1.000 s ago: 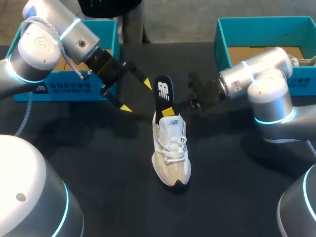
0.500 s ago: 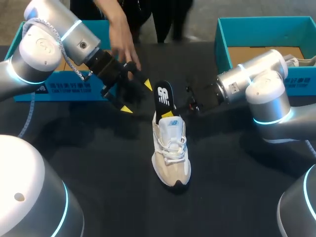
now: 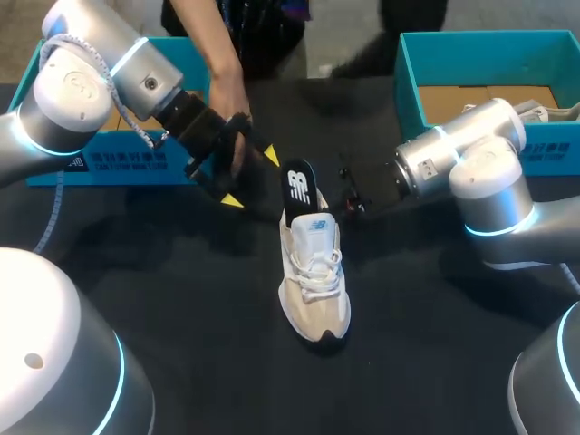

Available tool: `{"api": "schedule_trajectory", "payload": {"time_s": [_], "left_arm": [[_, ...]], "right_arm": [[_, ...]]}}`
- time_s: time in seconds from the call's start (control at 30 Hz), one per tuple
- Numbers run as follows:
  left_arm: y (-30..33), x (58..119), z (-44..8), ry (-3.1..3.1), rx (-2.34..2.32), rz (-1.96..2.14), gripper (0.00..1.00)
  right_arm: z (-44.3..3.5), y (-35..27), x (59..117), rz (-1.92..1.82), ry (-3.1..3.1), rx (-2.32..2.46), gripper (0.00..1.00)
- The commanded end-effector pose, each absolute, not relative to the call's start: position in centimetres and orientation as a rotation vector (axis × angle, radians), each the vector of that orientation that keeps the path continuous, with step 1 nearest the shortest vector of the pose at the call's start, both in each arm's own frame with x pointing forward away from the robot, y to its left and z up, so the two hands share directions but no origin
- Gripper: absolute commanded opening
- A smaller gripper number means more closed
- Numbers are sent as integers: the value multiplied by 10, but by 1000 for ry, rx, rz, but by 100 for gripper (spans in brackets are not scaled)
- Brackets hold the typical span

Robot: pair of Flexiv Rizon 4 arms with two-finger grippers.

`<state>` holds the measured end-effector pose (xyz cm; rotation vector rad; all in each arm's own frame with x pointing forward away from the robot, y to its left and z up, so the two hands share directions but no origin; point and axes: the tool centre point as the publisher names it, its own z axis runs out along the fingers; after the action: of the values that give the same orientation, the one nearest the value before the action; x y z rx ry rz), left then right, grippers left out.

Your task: Take the shoe out of the shoebox, open the shoe tongue, remove and reinsert the insole, then place the shoe into the shoebox

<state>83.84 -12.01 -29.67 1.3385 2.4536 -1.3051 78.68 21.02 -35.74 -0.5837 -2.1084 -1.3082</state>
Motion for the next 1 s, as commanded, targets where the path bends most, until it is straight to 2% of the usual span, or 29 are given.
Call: {"api": "schedule_trajectory", "payload": {"time_s": [0.03, 0.1, 0.37, 0.6, 1.0], "left_arm": [[-122, 838, -294, 2443, 1344, -1305, 100], [-123, 839, -293, 2439, 1344, -1307, 100], [-122, 839, -291, 2495, 1271, -1319, 100], [-119, 838, -290, 2622, 1147, -1376, 100], [-114, 830, -298, 2824, 1008, -1388, 100]], "right_arm": [[-348, 210, 788, -1308, -2135, -585, 28], [-346, 209, 790, -1311, -2147, -580, 33], [-339, 207, 800, -1317, -2175, -564, 35], [-342, 208, 807, -1306, -2172, -547, 29], [-344, 208, 810, -1298, -2162, -537, 25]]}}
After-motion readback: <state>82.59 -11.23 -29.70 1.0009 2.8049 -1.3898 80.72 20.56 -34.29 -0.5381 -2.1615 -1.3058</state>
